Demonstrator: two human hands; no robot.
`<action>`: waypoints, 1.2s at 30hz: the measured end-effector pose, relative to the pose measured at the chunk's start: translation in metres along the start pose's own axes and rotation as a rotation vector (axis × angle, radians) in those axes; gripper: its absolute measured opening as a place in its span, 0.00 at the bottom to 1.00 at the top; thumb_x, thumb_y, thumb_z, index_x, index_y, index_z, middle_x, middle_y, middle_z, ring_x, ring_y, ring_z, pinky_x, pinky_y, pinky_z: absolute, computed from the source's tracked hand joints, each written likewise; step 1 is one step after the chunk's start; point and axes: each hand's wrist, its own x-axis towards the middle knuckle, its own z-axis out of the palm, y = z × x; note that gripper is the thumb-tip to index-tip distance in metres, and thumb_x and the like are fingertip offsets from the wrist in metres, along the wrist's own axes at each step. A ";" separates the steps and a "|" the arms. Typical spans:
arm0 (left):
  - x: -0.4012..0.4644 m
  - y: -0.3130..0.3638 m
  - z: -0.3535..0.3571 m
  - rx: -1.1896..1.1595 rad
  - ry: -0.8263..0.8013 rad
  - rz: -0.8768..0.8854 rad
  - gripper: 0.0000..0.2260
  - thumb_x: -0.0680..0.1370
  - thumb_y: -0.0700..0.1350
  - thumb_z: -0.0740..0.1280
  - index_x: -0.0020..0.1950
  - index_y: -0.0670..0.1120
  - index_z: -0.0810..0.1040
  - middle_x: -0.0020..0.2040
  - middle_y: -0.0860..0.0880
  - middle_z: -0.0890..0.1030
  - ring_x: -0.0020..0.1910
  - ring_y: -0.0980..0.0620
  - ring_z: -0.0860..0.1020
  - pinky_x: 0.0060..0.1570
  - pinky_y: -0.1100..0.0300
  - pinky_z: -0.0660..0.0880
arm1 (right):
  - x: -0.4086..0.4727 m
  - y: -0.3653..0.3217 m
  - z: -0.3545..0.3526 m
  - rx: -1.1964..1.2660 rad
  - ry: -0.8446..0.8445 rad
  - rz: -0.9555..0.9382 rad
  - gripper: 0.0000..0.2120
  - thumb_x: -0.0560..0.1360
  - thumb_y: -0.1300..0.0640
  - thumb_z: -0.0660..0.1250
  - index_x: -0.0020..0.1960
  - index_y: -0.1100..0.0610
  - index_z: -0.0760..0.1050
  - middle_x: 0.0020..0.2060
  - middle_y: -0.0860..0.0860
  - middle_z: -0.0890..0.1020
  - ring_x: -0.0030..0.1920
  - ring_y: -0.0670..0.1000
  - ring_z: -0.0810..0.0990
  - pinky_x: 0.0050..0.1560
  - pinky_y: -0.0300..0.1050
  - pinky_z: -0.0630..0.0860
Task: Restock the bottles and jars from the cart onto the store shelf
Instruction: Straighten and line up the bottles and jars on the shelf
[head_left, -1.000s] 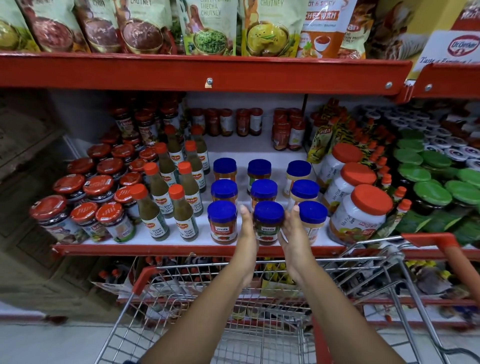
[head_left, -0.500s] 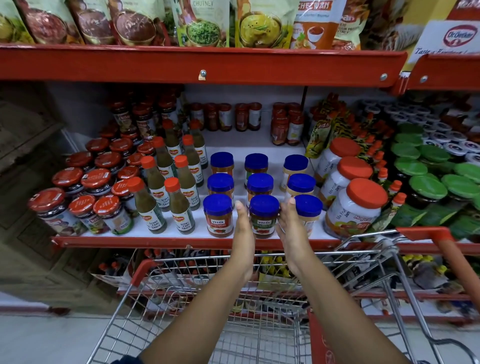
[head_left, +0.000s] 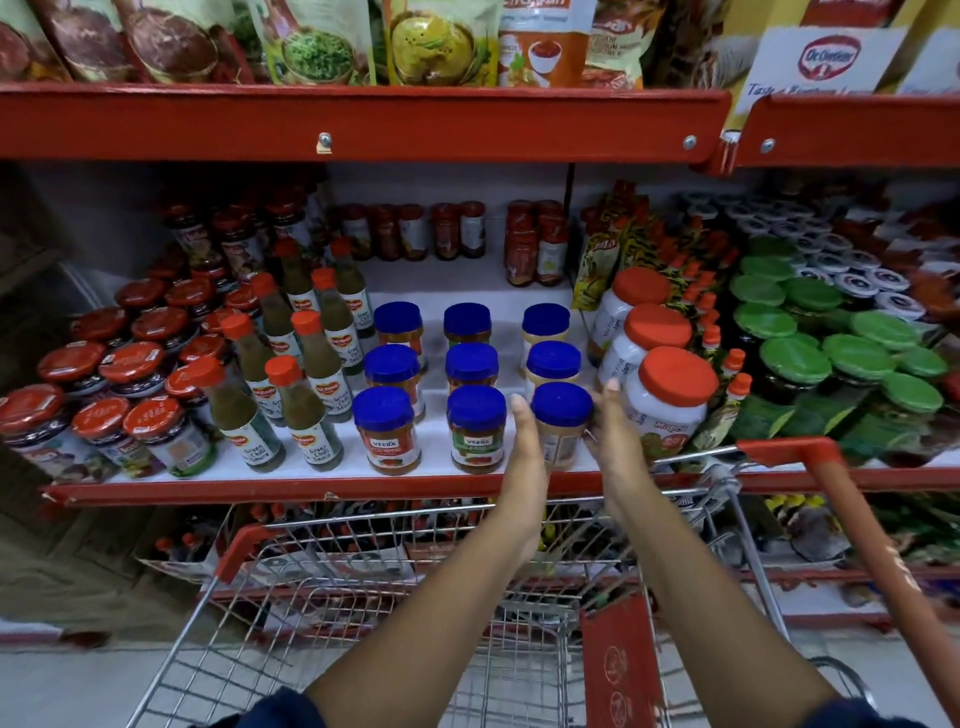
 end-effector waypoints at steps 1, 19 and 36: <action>0.002 -0.001 0.001 -0.012 -0.007 0.014 0.31 0.74 0.69 0.40 0.67 0.58 0.69 0.64 0.59 0.72 0.63 0.61 0.67 0.71 0.52 0.56 | -0.003 0.001 -0.002 -0.008 0.001 -0.004 0.21 0.80 0.39 0.48 0.44 0.41 0.78 0.47 0.44 0.82 0.55 0.49 0.77 0.64 0.50 0.69; 0.013 -0.016 0.005 -0.062 -0.037 -0.018 0.34 0.73 0.70 0.39 0.76 0.57 0.57 0.77 0.51 0.60 0.76 0.51 0.55 0.75 0.44 0.50 | 0.000 0.001 -0.015 0.064 -0.022 0.046 0.29 0.81 0.39 0.47 0.70 0.57 0.69 0.69 0.56 0.72 0.70 0.54 0.69 0.71 0.54 0.65; 0.022 -0.003 -0.005 -0.205 -0.143 -0.036 0.37 0.74 0.69 0.35 0.75 0.52 0.61 0.71 0.52 0.70 0.68 0.57 0.65 0.72 0.51 0.53 | -0.015 0.004 -0.010 0.100 -0.116 0.047 0.24 0.80 0.38 0.47 0.66 0.47 0.70 0.55 0.41 0.76 0.61 0.44 0.72 0.65 0.46 0.68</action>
